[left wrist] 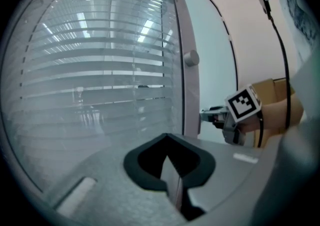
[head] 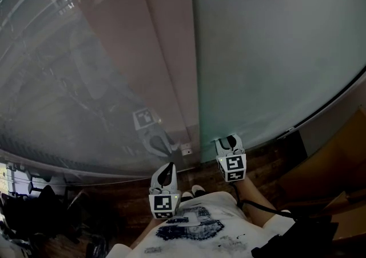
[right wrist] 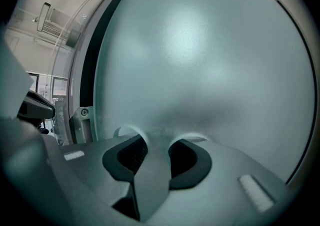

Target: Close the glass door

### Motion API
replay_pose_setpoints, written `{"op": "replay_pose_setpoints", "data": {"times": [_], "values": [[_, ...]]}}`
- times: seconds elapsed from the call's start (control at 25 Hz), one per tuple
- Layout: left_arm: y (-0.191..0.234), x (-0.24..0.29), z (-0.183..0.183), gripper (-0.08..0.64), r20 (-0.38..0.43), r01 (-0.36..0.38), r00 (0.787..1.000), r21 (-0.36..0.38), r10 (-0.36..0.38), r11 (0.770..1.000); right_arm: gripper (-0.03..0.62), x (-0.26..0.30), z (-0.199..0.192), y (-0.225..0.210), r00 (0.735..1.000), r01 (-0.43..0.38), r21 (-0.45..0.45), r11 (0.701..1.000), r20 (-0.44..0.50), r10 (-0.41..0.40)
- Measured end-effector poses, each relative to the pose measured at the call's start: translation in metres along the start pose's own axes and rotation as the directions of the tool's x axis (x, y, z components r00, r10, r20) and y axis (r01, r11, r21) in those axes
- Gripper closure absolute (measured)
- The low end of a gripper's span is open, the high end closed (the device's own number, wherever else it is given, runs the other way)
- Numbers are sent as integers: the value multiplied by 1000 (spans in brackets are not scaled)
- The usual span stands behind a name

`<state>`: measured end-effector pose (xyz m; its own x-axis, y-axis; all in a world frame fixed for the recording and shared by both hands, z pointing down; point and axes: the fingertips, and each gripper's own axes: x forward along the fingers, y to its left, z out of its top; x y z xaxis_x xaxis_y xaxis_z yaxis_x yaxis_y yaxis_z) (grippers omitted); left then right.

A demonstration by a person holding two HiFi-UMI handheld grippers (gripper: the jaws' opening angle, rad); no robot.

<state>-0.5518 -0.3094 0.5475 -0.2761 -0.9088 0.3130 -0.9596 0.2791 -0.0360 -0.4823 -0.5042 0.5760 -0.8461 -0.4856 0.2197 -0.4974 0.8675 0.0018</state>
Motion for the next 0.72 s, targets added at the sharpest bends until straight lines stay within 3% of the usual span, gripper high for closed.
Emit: {"op": "replay_pose_setpoints", "data": {"times": [0.52,0.72], "values": [[2,-14,-9,558,-23,-17,1000,0,17,1000,473,7,-12,-26,1000,17,11,1000,-25,-17],[26,-60,-24,558,-32,-16,999,-8,16,1000,472,5,-14,-17,999,32,8,999,-31,-32]]}}
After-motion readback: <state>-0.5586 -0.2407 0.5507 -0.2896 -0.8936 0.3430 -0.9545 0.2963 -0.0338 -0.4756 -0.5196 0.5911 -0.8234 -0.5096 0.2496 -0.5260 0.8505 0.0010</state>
